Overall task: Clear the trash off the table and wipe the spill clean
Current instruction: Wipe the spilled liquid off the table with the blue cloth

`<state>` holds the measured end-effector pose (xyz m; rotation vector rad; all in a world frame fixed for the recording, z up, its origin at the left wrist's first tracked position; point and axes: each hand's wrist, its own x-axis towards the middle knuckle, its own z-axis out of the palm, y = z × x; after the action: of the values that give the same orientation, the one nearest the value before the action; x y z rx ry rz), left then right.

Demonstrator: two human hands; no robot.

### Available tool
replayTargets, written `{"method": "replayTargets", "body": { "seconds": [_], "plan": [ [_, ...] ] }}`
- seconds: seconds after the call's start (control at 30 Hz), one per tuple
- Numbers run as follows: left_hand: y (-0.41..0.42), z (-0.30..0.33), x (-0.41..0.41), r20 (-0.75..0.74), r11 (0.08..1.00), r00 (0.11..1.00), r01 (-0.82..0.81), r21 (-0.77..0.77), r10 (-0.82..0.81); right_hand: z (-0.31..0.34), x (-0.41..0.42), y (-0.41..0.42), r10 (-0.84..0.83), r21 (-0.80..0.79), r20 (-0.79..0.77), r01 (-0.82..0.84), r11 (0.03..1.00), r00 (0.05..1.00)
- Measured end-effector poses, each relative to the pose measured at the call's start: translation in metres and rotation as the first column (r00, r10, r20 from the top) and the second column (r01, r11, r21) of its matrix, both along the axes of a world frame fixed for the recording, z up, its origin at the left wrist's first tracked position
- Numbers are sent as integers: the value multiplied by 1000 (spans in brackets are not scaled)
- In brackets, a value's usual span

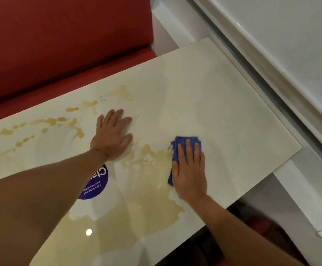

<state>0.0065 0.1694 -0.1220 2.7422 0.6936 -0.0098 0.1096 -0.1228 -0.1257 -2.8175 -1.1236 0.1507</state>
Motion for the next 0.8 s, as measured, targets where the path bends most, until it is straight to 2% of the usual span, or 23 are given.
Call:
{"method": "replayTargets", "body": {
  "seconds": [0.1, 0.3, 0.57, 0.8],
  "plan": [
    [0, -1, 0, -14, 1000, 1000, 0, 9, 0, -1, -29, -17, 50, -18, -14, -50, 999, 999],
    [0, 1, 0, -13, 1000, 1000, -7, -7, 7, 1, -2, 3, 121, -34, -14, -121, 992, 993],
    [-1, -1, -1, 22, 1000, 1000, -13, -9, 13, -6, 60, 61, 33, -16, 26, -33, 999, 999],
    [1, -3, -1, 26, 1000, 1000, -10, -6, 10, -2, -5, 13, 65, -35, -26, -66, 997, 998]
  ]
}}
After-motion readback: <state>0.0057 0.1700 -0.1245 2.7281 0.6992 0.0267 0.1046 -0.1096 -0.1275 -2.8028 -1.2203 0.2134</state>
